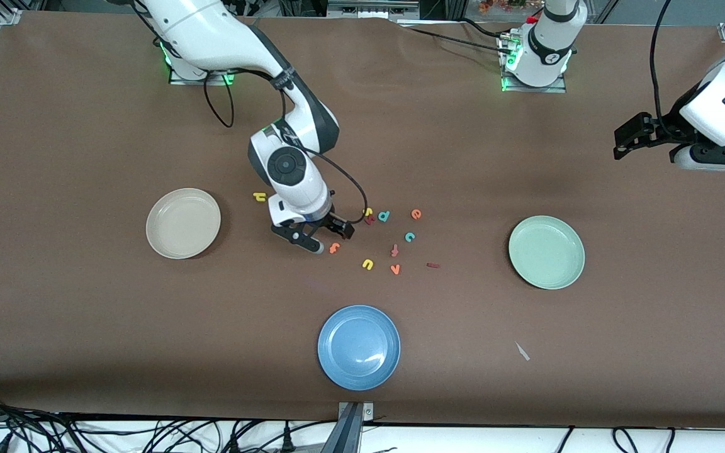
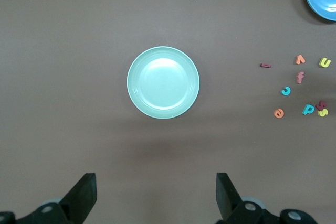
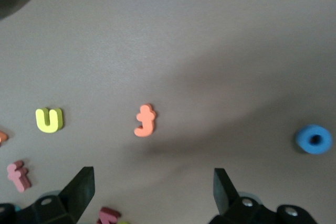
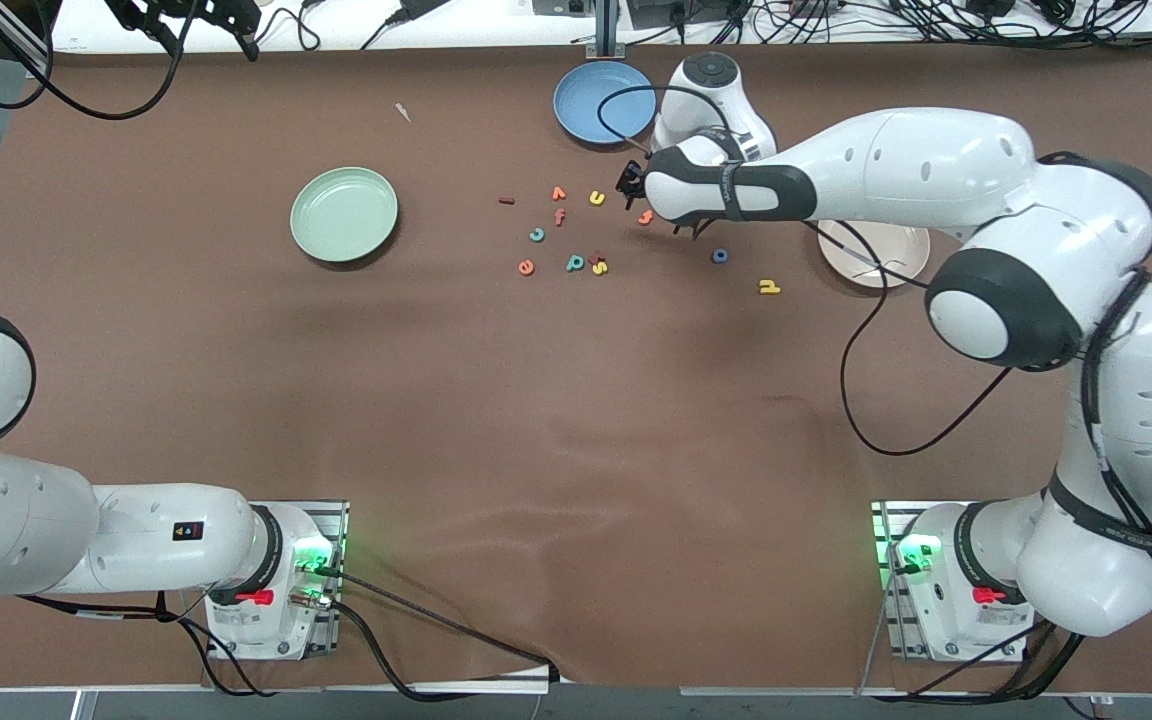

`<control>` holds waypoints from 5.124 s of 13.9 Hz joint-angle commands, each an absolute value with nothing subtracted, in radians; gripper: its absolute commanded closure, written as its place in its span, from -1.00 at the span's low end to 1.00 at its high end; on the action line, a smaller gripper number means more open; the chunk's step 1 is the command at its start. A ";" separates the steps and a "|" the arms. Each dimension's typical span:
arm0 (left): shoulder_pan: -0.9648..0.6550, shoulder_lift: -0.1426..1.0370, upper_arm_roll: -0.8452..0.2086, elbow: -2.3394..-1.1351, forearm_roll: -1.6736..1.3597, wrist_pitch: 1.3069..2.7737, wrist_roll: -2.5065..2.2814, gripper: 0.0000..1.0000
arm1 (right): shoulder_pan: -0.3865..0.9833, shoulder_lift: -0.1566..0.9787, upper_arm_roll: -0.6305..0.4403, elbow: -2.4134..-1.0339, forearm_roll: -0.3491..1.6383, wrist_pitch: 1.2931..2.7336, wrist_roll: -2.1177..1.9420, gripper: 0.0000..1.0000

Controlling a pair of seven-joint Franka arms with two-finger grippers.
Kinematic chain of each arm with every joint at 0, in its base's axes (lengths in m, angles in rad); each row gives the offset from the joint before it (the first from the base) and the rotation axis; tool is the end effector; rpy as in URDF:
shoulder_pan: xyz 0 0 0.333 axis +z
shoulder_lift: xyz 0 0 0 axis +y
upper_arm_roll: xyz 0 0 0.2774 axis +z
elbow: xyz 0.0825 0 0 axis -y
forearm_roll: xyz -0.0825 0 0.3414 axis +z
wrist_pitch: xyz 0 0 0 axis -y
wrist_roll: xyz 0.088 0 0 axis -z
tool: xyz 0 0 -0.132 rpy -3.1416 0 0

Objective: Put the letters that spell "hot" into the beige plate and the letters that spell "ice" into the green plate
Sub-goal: 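Reach the right gripper down toward the orange letter among the letters, then grasp the orange letter with the right gripper while the left gripper reaches letters, then drop the orange letter on the beige plate while the left gripper grasps teal c, then drop the teal c on the green plate while the right gripper reaches blue ring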

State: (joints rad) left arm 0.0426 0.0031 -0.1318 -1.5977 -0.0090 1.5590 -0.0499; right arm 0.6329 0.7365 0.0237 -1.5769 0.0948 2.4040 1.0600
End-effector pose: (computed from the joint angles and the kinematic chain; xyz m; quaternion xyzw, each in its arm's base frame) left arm 0.5074 -0.0465 0.5468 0.9996 -0.0196 -0.0212 0.0032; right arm 0.5181 0.3999 0.1897 -0.9698 0.2361 0.0017 0.0611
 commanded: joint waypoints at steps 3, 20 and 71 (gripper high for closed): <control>0.028 0.038 -0.140 -1.583 0.008 1.546 -0.068 -1.00 | 0.634 0.853 0.017 -1.437 0.106 2.388 1.074 -1.00; -0.242 0.561 -0.149 -1.568 0.008 1.986 -0.569 -1.00 | 0.618 0.900 0.026 -1.411 0.106 2.387 1.071 0.60; -0.195 0.614 -0.143 -1.560 0.124 1.892 -0.215 1.00 | 0.781 0.583 -0.250 -1.923 0.267 2.465 0.558 -1.00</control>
State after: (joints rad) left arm -0.2348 0.6367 -0.1383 -1.5393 0.0836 1.9509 -0.2774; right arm 0.7769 0.5816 -0.2620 -1.8978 0.2478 2.4204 0.5601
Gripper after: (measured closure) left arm 0.753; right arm 0.000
